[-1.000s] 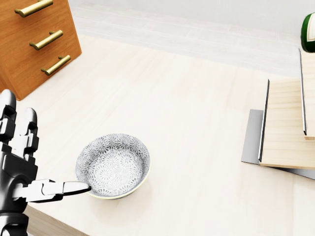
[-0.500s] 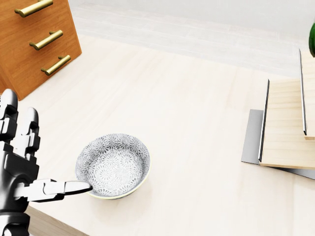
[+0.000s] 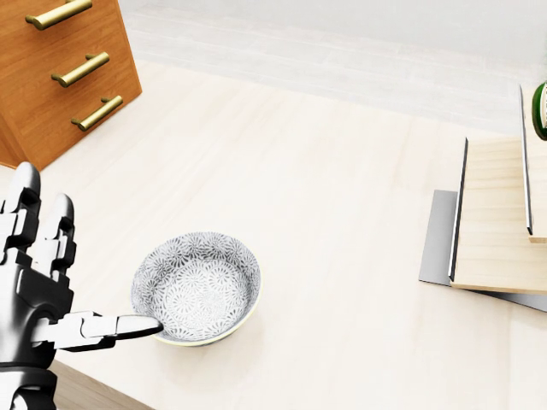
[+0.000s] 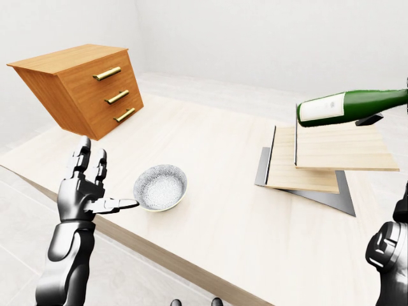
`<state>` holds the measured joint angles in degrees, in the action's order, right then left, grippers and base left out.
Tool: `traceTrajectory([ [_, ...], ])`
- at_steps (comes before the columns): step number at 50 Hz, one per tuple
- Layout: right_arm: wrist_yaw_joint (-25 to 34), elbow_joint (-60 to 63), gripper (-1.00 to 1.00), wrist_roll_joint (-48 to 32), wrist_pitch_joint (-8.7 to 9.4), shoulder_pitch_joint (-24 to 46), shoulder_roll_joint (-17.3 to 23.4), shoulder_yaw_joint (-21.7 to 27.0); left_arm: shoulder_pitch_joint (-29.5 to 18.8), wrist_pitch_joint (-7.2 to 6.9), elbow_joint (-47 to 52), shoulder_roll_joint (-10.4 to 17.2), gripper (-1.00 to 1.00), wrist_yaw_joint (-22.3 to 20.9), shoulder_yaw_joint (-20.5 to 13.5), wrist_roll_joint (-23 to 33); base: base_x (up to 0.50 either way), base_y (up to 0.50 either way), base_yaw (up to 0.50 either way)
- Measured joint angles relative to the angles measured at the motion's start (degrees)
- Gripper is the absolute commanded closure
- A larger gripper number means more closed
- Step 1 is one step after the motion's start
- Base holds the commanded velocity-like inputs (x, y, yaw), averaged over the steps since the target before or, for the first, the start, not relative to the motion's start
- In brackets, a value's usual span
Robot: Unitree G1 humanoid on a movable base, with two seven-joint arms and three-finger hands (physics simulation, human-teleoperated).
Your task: Put the wine bottle on the wine rack.
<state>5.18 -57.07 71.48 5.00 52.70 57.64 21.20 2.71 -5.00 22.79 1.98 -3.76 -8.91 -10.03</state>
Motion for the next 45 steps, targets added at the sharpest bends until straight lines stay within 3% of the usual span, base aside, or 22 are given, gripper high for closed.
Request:
traceTrajectory([
  [45, 4.76, -6.89, 1.00, -7.86, 0.00, 2.75, -3.08, -0.38, 0.04, 0.00, 1.72, 0.04, -1.00, 0.36, 0.22, 0.04, 0.00, 0.00, 0.00],
])
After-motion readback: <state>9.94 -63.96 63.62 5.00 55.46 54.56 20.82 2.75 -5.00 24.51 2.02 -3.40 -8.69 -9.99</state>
